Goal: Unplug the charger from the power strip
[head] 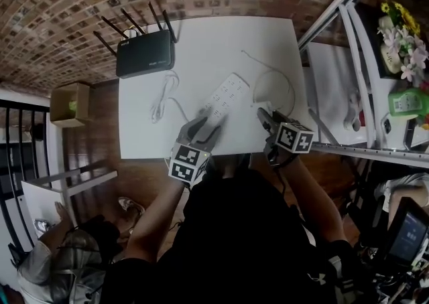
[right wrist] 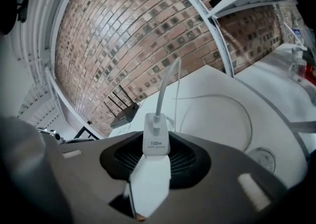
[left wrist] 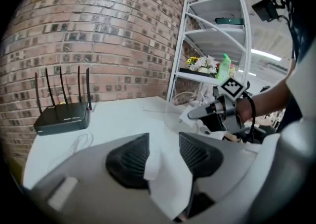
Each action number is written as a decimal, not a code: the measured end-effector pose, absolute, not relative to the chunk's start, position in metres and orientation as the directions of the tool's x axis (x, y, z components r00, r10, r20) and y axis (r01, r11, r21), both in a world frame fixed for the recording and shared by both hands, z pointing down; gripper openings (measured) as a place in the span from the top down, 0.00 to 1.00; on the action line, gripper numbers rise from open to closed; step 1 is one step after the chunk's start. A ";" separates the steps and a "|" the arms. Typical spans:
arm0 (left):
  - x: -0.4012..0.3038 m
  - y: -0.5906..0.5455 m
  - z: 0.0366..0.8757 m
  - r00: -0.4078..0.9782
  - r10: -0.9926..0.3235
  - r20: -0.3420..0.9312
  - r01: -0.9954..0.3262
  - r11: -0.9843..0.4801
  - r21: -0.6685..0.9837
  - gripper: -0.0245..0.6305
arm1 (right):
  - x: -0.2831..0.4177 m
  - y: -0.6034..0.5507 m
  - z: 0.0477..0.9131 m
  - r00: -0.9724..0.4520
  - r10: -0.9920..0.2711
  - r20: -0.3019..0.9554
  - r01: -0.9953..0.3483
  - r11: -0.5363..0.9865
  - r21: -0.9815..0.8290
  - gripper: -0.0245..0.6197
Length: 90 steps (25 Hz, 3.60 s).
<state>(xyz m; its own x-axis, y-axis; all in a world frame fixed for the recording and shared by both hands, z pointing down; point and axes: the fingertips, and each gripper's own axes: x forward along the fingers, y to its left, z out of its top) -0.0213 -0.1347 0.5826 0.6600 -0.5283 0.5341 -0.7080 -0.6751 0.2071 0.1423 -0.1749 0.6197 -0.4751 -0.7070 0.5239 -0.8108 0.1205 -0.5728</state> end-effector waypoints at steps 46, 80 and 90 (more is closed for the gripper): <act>0.001 -0.101 0.598 0.728 -0.409 0.551 -0.617 -0.741 0.265 0.70 | 0.214 -0.131 0.690 -0.231 -0.625 0.745 -0.847 -0.248 -0.471 0.57; 0.006 -0.127 0.493 0.712 -0.588 0.384 -0.685 -0.701 0.198 0.89 | 0.094 -0.156 0.478 -0.526 -0.789 0.318 -0.848 0.457 -0.267 0.95; 0.010 -0.144 0.449 0.721 -0.636 0.276 -0.688 -0.705 0.172 0.90 | 0.107 -0.162 0.439 -0.475 -0.860 0.185 -0.877 0.444 -0.185 0.95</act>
